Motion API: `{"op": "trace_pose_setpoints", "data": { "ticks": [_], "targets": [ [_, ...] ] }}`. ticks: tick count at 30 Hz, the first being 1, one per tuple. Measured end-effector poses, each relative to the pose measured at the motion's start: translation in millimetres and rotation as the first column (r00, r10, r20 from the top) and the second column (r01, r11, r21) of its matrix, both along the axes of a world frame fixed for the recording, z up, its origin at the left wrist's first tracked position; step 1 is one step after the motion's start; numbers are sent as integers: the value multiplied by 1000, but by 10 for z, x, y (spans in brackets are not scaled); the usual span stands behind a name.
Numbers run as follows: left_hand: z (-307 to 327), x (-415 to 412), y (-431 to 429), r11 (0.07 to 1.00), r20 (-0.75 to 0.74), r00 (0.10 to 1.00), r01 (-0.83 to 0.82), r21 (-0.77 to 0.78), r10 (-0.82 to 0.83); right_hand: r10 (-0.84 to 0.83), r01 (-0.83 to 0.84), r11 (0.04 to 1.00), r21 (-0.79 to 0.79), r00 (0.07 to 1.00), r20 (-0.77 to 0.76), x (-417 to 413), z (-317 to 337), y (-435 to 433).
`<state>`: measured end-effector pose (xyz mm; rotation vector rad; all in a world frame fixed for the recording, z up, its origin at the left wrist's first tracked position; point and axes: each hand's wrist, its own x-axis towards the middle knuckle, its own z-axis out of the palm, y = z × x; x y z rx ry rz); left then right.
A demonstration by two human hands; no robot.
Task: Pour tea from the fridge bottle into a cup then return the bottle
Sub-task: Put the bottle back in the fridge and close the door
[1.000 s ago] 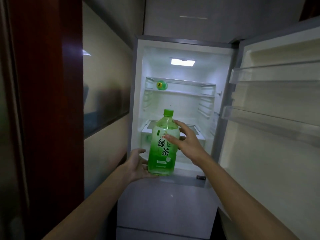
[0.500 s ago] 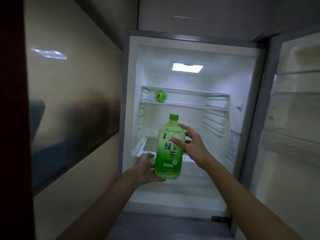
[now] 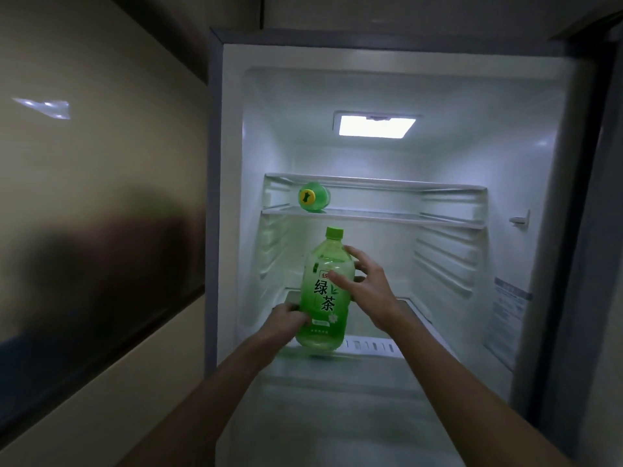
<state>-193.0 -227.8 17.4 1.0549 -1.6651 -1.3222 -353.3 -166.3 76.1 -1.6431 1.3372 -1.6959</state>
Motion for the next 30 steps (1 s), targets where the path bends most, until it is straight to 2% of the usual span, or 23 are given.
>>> {"op": "trace_pose_setpoints", "data": {
  "ticks": [3,9,13,21,30],
  "targets": [
    [-38,-89,-118,988,79,996,-25,-154,37,7,-7,1000,3,1000,-27,-89,-19,-238],
    [-83,-293,-343,961,102,992,-42,-273,72,38,-38,999,-21,999,-9,-272,-124,-659],
    [-118,-408,-567,954,147,981,-82,-288,129,33,-33,999,-19,999,6,-407,-241,-936],
    [-217,-617,-884,943,95,983,-118,-310,154,54,-54,998,17,999,-11,-586,-313,-1371],
    [-197,-751,-1152,938,178,958,-162,-306,223,35,-32,999,39,997,-75,-689,-365,-1712]
  ]
}}
